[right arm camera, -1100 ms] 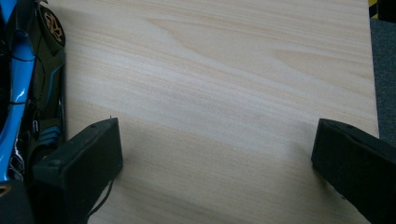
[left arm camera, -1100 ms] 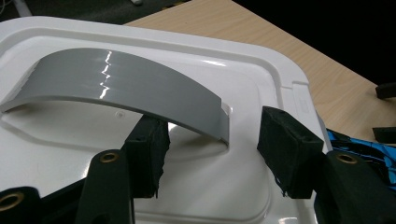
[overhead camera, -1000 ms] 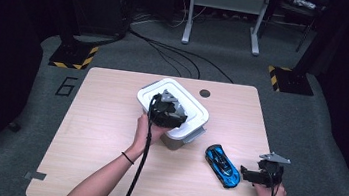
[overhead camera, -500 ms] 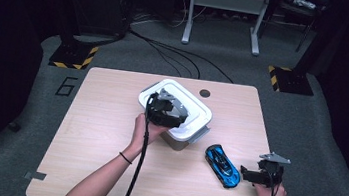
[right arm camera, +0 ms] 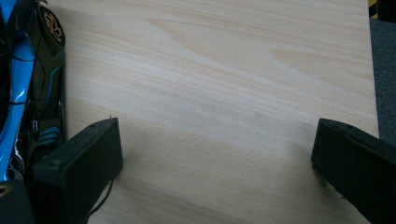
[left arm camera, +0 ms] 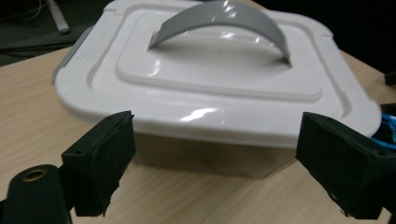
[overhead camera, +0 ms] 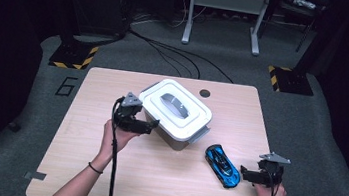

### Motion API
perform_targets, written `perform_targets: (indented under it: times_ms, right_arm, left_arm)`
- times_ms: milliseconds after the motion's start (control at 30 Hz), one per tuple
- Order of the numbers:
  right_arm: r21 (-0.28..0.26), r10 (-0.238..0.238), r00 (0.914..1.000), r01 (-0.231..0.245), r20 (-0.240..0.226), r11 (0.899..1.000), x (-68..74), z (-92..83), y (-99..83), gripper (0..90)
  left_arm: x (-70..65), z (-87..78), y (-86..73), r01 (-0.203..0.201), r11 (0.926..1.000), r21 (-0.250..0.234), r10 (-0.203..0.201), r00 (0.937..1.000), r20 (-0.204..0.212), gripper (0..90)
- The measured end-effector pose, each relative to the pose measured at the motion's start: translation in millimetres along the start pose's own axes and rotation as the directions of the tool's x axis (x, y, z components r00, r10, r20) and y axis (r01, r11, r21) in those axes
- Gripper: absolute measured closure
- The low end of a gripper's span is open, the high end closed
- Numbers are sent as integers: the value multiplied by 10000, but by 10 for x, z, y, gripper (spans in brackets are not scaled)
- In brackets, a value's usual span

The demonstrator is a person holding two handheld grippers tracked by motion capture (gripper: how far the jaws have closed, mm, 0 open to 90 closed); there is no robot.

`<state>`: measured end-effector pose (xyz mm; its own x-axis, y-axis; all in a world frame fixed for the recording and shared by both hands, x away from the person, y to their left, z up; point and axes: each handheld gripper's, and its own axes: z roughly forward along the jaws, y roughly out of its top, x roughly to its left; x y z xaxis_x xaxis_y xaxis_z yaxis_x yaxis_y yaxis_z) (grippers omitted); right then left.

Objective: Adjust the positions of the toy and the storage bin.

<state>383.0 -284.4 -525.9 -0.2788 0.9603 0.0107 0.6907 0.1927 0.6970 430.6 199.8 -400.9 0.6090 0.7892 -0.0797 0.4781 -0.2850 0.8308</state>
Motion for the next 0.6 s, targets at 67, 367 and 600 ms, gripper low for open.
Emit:
perform_targets:
  times_ms: [67,367,600]
  right_arm:
    - [1,-3,10000,3,1,10000,0,0,0,12]
    - [33,26,10000,-26,12,10000,3,-2,1,12]
    - [16,275,9987,-275,-421,9996,-51,-30,7,0]
  left_arm:
    - [57,-32,-111,54,9999,139,-51,9997,-221,85]
    - [253,-10,-730,339,9925,1179,-238,9960,-859,13]
    - [348,70,-1203,457,9843,1706,-238,9915,-1279,1]
